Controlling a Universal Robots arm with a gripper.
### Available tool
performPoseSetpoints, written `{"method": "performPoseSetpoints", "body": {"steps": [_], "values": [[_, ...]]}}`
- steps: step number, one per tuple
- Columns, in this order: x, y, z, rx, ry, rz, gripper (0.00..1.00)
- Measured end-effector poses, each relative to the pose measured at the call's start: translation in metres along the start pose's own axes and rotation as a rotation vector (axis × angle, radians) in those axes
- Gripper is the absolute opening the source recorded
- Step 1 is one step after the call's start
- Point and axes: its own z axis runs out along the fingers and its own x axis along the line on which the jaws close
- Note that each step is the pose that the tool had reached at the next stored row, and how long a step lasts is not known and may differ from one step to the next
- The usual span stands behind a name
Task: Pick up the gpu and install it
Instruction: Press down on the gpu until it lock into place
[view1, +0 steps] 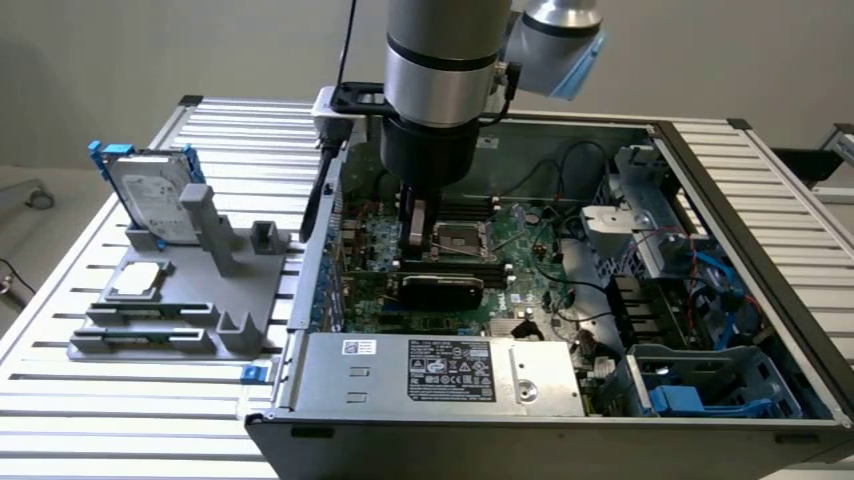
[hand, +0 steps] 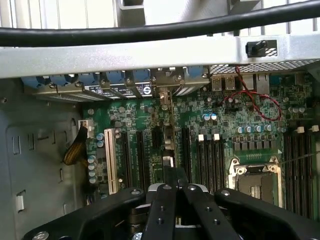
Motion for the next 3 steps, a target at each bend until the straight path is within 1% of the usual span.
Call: {"method": "performPoseSetpoints", "body": {"steps": [3], "values": [[0.0000,0.0000,0.0000,0.0000,0.0000,0.000,0.11]]}}
